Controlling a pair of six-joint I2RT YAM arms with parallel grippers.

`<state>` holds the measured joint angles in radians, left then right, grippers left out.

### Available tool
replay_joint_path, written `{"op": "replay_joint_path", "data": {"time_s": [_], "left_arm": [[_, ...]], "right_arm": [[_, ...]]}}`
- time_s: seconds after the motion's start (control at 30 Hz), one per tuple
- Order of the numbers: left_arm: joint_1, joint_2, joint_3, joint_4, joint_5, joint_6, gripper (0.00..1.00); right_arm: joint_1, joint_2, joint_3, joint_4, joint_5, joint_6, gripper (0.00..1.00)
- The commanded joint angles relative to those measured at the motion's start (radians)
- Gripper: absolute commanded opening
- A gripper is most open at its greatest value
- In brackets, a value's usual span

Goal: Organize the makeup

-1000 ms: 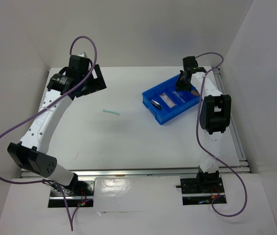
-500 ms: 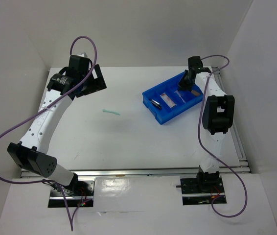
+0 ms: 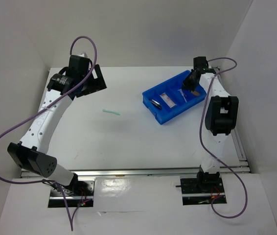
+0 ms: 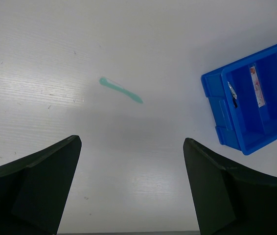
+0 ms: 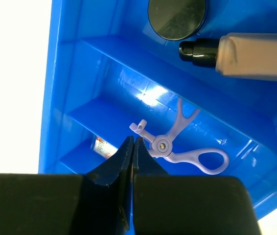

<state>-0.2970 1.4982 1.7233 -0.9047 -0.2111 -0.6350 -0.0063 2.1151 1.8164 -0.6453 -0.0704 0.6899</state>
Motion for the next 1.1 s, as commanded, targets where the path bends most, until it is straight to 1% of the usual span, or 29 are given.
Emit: {"op": "replay_joint_path", "data": {"time_s": [0.0,0.03,0.07,0.1,0.17,0.23,0.27,0.4,0.43,0.5,0.53,0.57,0.6,0.63,0.67,0.73,0.77,0.8,0.87,0.9,0.93,1.0,1.07], "left_arm": [[0.006,0.005,0.010,0.012,-0.001,-0.003,1.00],[0.006,0.005,0.010,0.012,-0.010,-0.003,1.00],[0.006,0.005,0.010,0.012,-0.010,-0.003,1.00],[0.006,0.005,0.010,0.012,-0.010,-0.003,1.00],[0.006,0.005,0.010,0.012,-0.010,-0.003,1.00],[0.006,0.014,0.010,0.012,-0.001,-0.003,1.00],[0.006,0.014,0.010,0.012,-0.001,-0.003,1.00],[0.006,0.014,0.010,0.012,-0.001,-0.003,1.00],[0.006,0.014,0.010,0.012,-0.001,-0.003,1.00],[0.006,0.014,0.019,0.012,-0.001,-0.003,1.00],[0.006,0.014,0.019,0.012,-0.001,0.006,1.00],[0.006,0.014,0.019,0.012,-0.014,0.006,1.00],[0.006,0.014,0.034,0.012,-0.026,0.006,1.00],[0.006,0.014,0.047,0.000,-0.039,0.015,1.00],[0.006,0.025,0.080,-0.017,-0.065,0.024,1.00],[0.006,0.025,0.119,-0.040,-0.086,0.024,1.00],[0.016,0.025,0.140,-0.062,-0.086,0.024,1.00],[0.016,0.025,0.175,-0.071,-0.097,0.024,1.00],[0.027,0.025,0.205,-0.085,-0.097,0.012,1.00],[0.027,0.025,0.225,-0.094,-0.097,0.002,1.00],[0.027,0.013,0.225,-0.094,-0.097,0.001,1.00],[0.036,0.004,0.237,-0.105,-0.088,0.001,1.00],[0.036,-0.007,0.246,-0.105,-0.088,0.001,1.00]], "right_arm": [[0.032,-0.021,0.003,0.056,0.084,0.037,0.00],[0.045,-0.021,0.003,0.076,0.084,0.037,0.00],[0.045,-0.011,0.003,0.087,0.084,0.037,0.04],[0.067,-0.010,0.017,0.098,0.084,0.037,0.14],[0.080,-0.001,0.053,0.098,0.093,0.019,0.24],[0.092,-0.001,0.079,0.098,0.107,-0.001,0.41],[0.092,-0.001,0.102,0.089,0.121,-0.001,0.48],[0.104,-0.021,0.133,0.088,0.144,-0.032,0.48],[0.115,-0.032,0.133,0.088,0.144,-0.055,0.46],[0.133,-0.076,0.104,0.154,0.144,-0.107,0.40],[0.166,-0.092,0.089,0.182,0.126,-0.184,0.34],[0.186,-0.115,0.066,0.237,0.075,-0.232,0.33],[0.207,-0.115,0.066,0.254,0.043,-0.281,0.33],[0.260,-0.115,0.066,0.254,0.017,-0.324,0.31],[0.290,-0.115,0.075,0.254,-0.002,-0.399,0.31],[0.350,-0.072,0.127,0.213,-0.055,-0.467,0.35],[0.405,-0.049,0.151,0.188,-0.071,-0.519,0.40],[0.429,0.004,0.206,0.140,-0.089,-0.542,0.43],[0.498,0.060,0.257,0.101,-0.101,-0.602,0.49],[0.520,0.087,0.312,0.072,-0.124,-0.621,0.51],[0.543,0.135,0.336,0.062,-0.124,-0.642,0.53],[0.610,0.170,0.368,0.062,-0.124,-0.693,0.53],[0.647,0.219,0.392,0.101,-0.111,-0.724,0.53]]}}
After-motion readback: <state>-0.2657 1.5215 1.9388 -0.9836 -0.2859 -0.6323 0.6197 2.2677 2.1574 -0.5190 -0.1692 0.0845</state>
